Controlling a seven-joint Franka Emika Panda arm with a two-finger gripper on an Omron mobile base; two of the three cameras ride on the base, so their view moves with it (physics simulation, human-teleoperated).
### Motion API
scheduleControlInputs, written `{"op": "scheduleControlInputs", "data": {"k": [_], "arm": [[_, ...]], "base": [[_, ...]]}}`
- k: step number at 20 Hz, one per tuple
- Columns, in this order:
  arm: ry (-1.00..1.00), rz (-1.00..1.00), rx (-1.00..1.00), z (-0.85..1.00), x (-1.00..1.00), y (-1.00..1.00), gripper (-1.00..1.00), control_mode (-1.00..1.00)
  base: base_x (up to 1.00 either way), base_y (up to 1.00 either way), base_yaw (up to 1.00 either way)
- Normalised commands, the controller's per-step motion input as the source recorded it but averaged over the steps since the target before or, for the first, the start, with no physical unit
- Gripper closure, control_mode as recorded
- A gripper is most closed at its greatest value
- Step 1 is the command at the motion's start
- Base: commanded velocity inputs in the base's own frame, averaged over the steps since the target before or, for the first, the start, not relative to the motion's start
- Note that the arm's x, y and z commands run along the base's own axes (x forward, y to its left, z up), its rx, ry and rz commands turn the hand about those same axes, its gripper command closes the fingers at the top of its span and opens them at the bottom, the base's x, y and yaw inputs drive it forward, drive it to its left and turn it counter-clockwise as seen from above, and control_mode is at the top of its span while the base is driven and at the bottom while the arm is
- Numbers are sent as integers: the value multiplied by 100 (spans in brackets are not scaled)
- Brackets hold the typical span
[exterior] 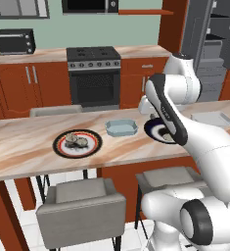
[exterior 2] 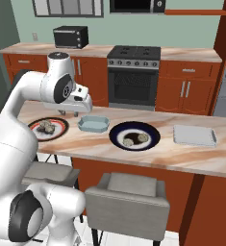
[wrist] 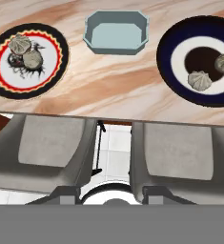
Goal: Place two dumplings into each of the tupperware containers and then place the containers in the fridge.
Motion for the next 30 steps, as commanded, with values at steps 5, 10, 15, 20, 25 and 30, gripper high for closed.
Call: {"op": "scheduleControlInputs", "data": {"k": [5, 10, 15, 20, 25, 30], "arm": [[0, 0, 0, 0, -3, 0, -100, -100], [0, 1, 0, -35, -4, 44, -100, -100], [0, 7, -1, -31, 23, 100, -100, -100], [0, 8, 0, -22, 39, 87, -100, -100], [5, 7, 0, -38, 26, 44, -100, -100], [1, 5, 0, -56, 44, 44, -100, -100]], "base": [[0, 0, 0], [0, 0, 0], [0, 0, 0], [0, 0, 0], [0, 0, 0], [0, 0, 0]]}}
